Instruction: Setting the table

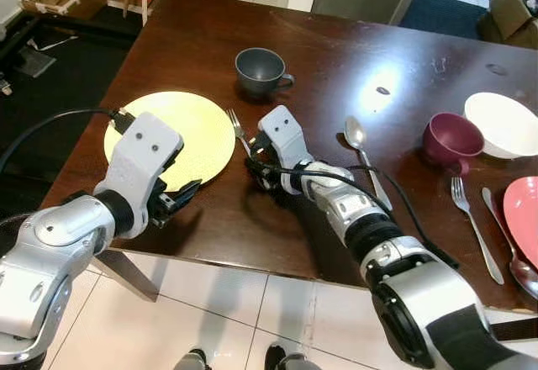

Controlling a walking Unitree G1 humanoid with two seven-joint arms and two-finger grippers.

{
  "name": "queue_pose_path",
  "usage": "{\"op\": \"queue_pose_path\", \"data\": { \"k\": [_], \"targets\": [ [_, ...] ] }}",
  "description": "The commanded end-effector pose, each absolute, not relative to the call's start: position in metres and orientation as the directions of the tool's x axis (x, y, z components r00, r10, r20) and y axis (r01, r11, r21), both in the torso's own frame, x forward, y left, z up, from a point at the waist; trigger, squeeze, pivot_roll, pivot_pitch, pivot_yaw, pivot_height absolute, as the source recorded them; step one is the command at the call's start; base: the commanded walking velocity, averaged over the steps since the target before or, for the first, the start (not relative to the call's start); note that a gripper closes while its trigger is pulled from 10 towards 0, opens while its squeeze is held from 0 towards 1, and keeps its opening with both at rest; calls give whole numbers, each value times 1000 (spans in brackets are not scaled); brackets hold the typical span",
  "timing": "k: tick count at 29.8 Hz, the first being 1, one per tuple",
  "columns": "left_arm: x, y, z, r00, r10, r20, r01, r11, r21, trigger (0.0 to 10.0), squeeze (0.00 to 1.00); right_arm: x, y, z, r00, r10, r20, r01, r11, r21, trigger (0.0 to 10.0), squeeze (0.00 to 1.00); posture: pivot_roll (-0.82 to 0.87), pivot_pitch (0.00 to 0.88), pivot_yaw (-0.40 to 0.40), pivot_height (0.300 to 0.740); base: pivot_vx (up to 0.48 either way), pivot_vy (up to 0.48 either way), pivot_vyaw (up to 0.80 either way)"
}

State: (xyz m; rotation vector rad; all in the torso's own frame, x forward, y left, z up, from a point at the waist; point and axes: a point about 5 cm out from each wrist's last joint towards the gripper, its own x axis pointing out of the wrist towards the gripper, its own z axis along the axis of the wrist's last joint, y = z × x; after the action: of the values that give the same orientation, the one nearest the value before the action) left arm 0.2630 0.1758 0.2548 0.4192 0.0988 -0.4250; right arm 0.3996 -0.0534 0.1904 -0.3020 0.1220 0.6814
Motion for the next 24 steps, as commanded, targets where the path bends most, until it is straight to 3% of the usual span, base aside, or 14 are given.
{"op": "queue_pose_path", "data": {
  "k": [1,14,24],
  "targets": [
    [262,175,251,903,-382,-195,428,828,363,10000,0,391,-72,148,747,555,-366,-634,761,-141,0,0,235,274,-41,740,0,0,0],
    [267,173,250,904,-386,-186,428,831,356,10000,0,389,-91,138,745,536,-398,-617,781,-104,0,0,215,251,-38,740,0,0,0],
    [275,168,245,903,-390,-179,429,835,344,10000,0,395,-99,159,779,564,-274,-592,806,-24,0,0,174,213,-28,740,0,0,0]
  ]
}}
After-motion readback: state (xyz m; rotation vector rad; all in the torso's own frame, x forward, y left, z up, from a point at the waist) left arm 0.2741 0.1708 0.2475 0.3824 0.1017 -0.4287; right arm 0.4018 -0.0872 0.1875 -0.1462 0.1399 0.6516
